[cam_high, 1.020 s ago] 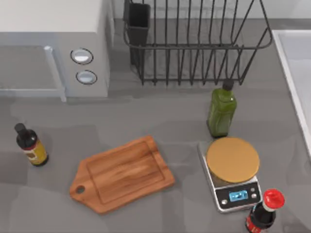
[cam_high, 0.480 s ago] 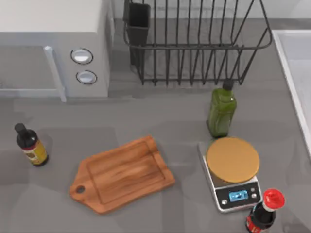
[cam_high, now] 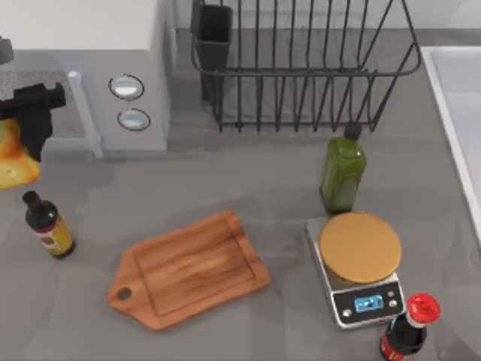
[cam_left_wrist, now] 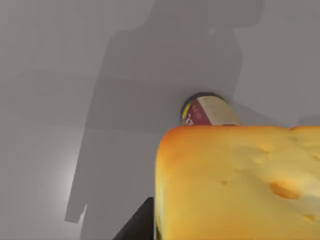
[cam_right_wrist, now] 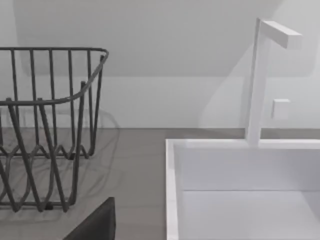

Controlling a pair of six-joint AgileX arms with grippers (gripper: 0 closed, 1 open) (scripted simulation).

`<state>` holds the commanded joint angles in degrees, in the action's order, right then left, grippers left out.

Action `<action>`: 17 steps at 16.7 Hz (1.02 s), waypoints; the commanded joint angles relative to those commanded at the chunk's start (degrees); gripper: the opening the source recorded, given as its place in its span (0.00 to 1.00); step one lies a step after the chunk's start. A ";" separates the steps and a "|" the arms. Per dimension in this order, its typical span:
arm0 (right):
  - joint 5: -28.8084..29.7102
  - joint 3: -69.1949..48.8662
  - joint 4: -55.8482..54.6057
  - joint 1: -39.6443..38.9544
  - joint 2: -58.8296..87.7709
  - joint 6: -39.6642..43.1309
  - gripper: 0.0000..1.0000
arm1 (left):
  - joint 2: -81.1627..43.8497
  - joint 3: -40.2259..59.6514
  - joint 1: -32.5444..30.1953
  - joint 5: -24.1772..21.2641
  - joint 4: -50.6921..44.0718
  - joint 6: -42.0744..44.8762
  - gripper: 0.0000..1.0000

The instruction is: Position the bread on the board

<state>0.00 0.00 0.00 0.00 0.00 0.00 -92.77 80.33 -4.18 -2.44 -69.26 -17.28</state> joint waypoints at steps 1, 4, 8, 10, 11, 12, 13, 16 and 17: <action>0.00 0.00 0.00 0.00 0.00 0.00 1.00 | 0.07 -0.19 -3.00 -0.32 -0.16 -7.06 0.00; 0.00 0.00 0.00 0.00 0.00 0.00 1.00 | -0.84 -1.15 -11.77 -1.02 -0.23 -30.64 0.00; 0.00 0.00 0.00 0.00 0.00 0.00 1.00 | -3.80 -2.89 -21.55 -0.94 1.01 -62.36 0.00; 0.00 0.00 0.00 0.00 0.00 0.00 1.00 | -5.71 -3.61 -25.28 -0.50 2.19 -75.86 0.00; 0.00 0.00 0.00 0.00 0.00 0.00 1.00 | -6.69 -3.88 -26.81 -0.20 2.91 -81.72 0.00; 0.00 0.00 0.00 0.00 0.00 0.00 1.00 | -7.65 -4.10 -28.13 0.13 3.69 -86.99 0.00; 0.00 0.00 0.00 0.00 0.00 0.00 1.00 | -8.56 -4.26 -29.24 0.48 4.51 -91.68 0.00; 0.00 0.00 0.00 0.00 0.00 0.00 1.00 | -10.97 -4.51 -31.44 1.58 6.98 -102.26 0.00; 0.00 0.00 0.00 0.00 0.00 0.00 1.00 | -11.62 -4.55 -31.84 1.90 7.68 -104.60 0.00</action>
<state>0.00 0.00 0.00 0.00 0.00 0.00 -104.39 75.78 -36.03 -0.54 -61.58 -121.88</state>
